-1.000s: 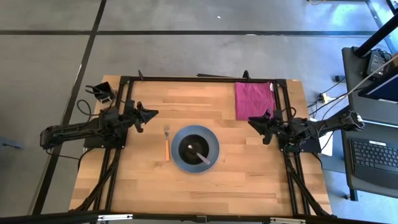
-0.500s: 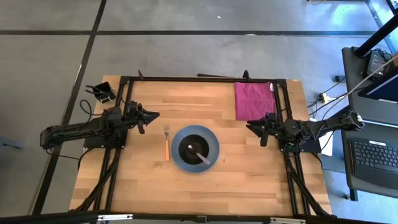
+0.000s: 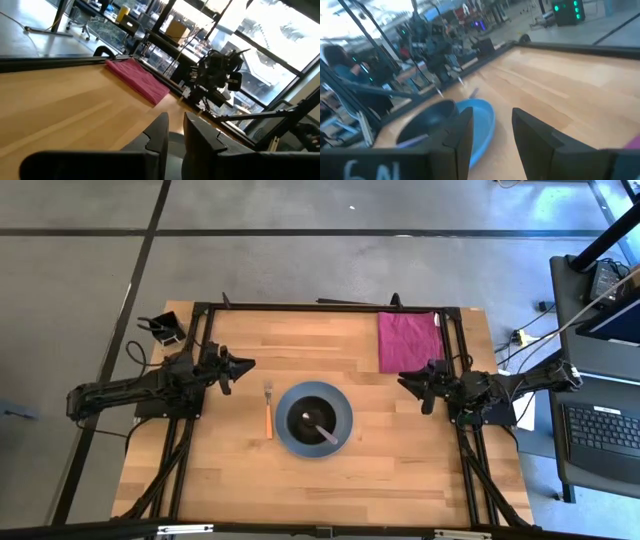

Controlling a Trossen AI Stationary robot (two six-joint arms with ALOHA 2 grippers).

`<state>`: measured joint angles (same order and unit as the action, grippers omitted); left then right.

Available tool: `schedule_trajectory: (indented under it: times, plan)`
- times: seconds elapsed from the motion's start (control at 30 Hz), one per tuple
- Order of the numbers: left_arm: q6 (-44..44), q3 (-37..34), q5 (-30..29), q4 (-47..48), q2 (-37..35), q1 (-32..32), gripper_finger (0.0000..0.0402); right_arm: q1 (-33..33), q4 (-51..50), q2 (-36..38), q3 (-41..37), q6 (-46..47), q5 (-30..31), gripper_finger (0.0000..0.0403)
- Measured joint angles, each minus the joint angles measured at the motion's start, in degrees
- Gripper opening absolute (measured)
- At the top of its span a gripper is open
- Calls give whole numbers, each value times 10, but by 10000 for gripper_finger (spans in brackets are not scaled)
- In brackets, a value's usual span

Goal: Set table place
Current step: Return to Home Position

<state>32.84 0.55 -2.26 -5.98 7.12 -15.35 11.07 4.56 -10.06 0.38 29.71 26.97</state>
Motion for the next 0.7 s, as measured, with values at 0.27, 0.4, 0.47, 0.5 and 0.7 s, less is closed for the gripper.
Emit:
schedule_trajectory:
  times: [0.27,0.4,0.47,0.5,0.7]
  plan:
    - [0,-1,-1,4,-67,11,64,0,1,69,0,-1,0,137]
    - [0,-1,-1,-9,-69,31,67,0,1,86,0,-1,0,137]
    - [0,-1,-1,-8,-70,42,69,0,1,97,0,0,0,137]
    - [0,-1,-1,-4,-70,47,70,0,1,100,0,-1,0,137]
    - [0,-1,-1,-6,-70,74,68,0,2,100,0,-1,-1,137]
